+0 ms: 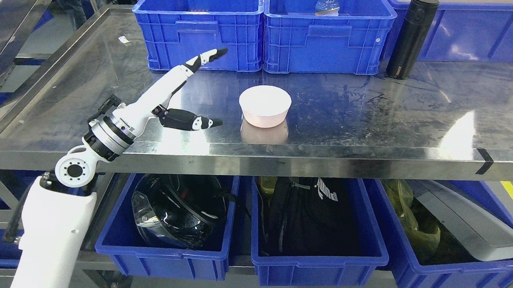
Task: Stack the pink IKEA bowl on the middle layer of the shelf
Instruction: 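Reach the left hand toward the pink bowl on the steel table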
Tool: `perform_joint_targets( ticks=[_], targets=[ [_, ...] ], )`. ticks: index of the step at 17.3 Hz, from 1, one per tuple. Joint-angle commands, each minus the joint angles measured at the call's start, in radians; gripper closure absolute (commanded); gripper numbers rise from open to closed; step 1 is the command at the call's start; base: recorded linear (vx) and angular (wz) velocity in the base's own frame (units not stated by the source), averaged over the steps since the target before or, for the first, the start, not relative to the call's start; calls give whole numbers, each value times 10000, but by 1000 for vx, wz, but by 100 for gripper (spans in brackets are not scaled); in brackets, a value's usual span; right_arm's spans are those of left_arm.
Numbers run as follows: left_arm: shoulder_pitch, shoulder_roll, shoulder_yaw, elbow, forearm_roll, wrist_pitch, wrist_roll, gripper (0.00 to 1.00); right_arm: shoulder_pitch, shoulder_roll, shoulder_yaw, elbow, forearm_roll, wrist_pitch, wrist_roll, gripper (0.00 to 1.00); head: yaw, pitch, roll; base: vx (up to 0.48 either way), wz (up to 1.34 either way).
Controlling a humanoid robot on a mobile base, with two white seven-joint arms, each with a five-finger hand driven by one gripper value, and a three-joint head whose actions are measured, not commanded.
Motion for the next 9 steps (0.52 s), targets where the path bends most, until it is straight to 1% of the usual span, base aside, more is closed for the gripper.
perform_joint_targets(
  ticks=[1,2,3,4,5,6,7,9],
  targets=[
    [-759,2181,-282,102,-1341,-392,-1050,0,31,-175,0,-175,0,-6,-2,0,0,0,0,0,0],
    [-1247,1997,-831,148,-1570,-224,-1172,0,31,-175,0,-175,0,-6,-2,0,0,0,0,0,0],
    [-1692,1813,-1368,163,-2255,96,-1583,1,31,-175,0,-175,0,-6,-2,0,0,0,0,0,0],
    [-2061,1386,-1723,179,-2976,646,-2195,4,31,-175,0,-175,0,-6,-2,0,0,0,0,0,0],
    [-2445,410,-2075,164,-3818,1533,-3082,8,31,-175,0,-175,0,-6,-2,0,0,0,0,0,0],
    [-2631,-344,-2292,179,-4404,2134,-3592,12,31,-175,0,-175,0,-6,-2,0,0,-1,0,0,0],
    [-2815,-1020,-2552,361,-5108,2413,-3734,14,31,-175,0,-175,0,-6,-2,0,0,-1,0,0,0],
    [-3167,-1653,-3165,791,-6397,2416,-3735,14,46,-175,0,-175,0,-6,-2,0,0,-1,0,0,0]
  ],
)
